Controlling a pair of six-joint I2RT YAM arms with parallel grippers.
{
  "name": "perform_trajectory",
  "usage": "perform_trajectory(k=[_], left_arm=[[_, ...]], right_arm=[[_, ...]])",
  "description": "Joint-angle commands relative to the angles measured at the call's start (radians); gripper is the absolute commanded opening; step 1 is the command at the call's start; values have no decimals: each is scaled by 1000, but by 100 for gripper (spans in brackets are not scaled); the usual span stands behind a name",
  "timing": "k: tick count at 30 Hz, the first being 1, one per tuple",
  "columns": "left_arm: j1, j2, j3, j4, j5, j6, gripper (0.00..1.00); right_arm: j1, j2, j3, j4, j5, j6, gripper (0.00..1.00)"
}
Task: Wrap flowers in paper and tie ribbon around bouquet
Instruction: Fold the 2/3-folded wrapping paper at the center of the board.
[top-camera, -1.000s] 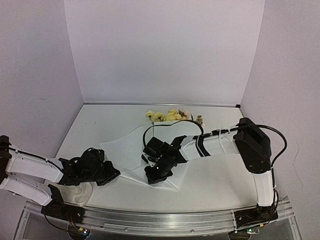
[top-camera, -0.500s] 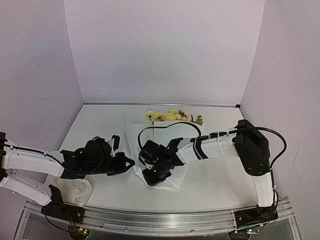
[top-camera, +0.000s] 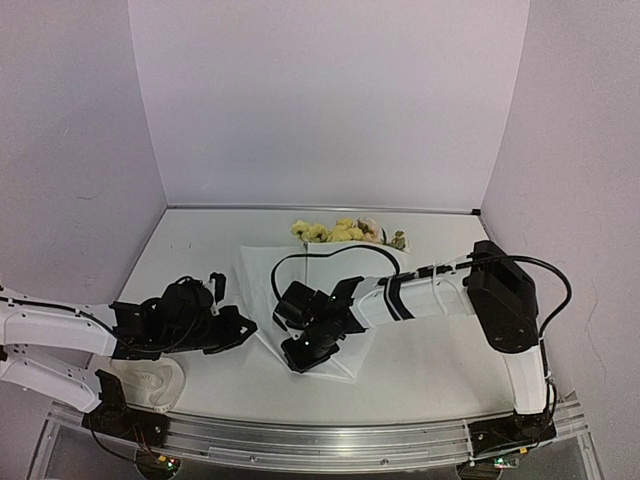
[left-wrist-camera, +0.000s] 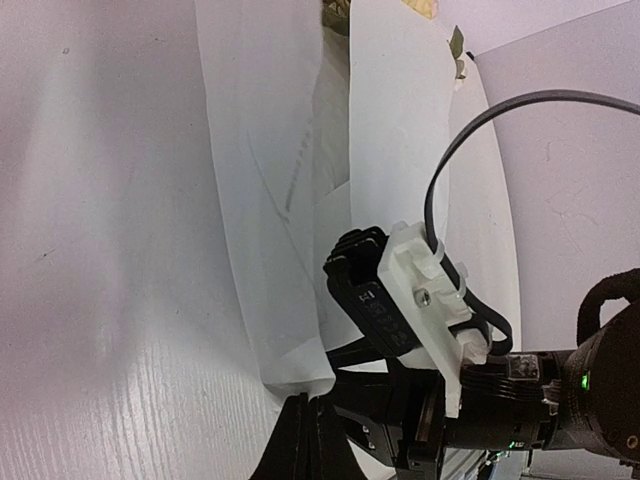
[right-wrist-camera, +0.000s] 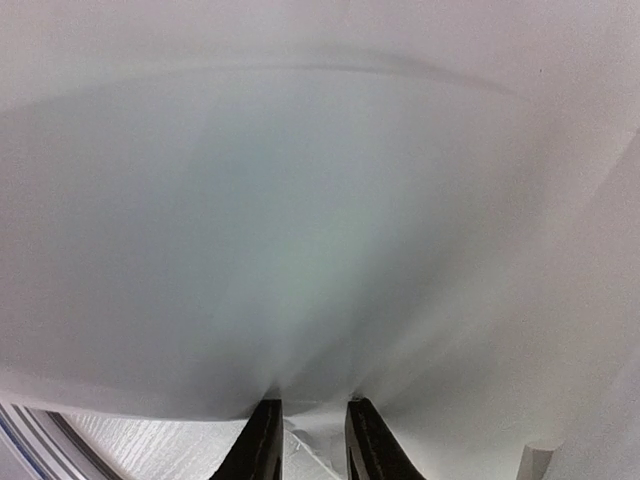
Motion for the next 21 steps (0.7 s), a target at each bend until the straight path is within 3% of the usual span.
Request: perform_trajectory(k=[1, 21], left_arm=[[1, 23, 27, 22, 6, 34, 0], [1, 67, 89, 1, 60, 162, 0]], right_arm=[[6, 65, -7, -62, 17, -9, 23], [-3, -209, -18, -95, -194, -60, 31]])
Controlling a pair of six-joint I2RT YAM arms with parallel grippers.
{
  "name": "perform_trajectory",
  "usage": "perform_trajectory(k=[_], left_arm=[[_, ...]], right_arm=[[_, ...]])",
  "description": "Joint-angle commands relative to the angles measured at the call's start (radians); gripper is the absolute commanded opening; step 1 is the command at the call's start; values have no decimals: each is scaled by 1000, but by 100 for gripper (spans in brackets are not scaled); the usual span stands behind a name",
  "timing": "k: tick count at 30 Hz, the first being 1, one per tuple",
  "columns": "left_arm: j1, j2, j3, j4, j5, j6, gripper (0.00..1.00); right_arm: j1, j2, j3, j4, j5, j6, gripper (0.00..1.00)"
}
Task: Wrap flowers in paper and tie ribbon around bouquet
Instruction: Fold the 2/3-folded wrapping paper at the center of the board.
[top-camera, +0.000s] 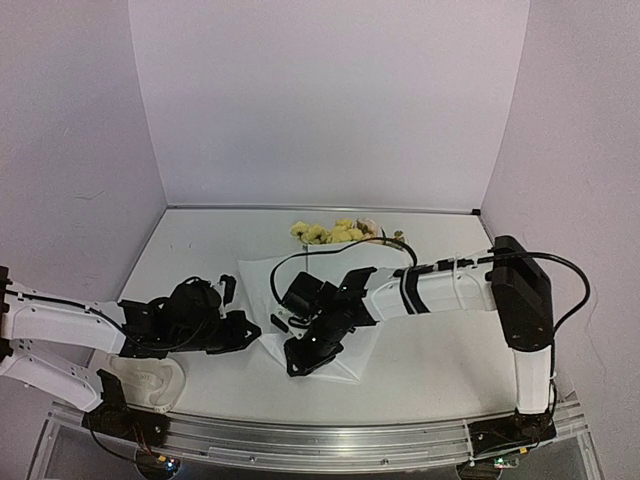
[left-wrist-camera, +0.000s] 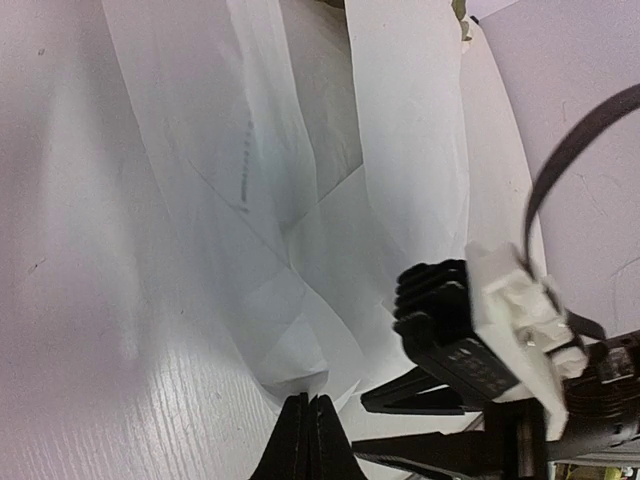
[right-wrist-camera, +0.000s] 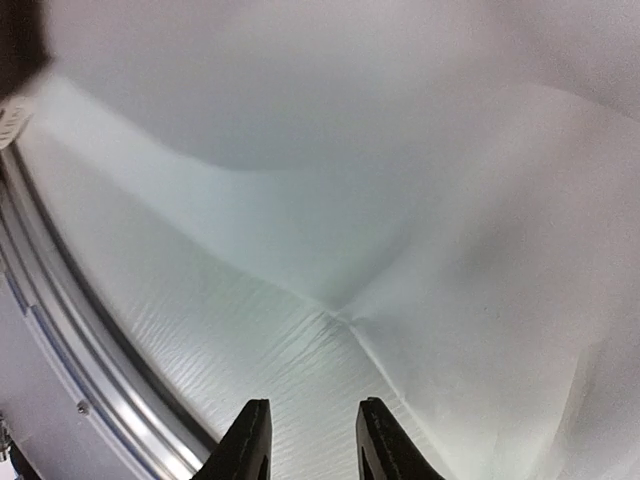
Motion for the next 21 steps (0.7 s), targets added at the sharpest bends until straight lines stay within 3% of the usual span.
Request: perform_trajectory(k=[1, 10, 15, 21], left_arm=[[-1, 4, 73, -2, 21, 65, 0], [-1, 35, 111, 3, 71, 125, 0], [-2, 56, 137, 16, 103, 160, 0], [-6, 115, 205, 20, 180, 221, 0]], right_arm=[[-4, -133, -3, -46, -14, -5, 32], [-89, -301, -197, -115, 253, 93, 29], [-133, -329, -299, -115, 367, 172, 23], [-151, -291, -332, -106, 386, 196, 22]])
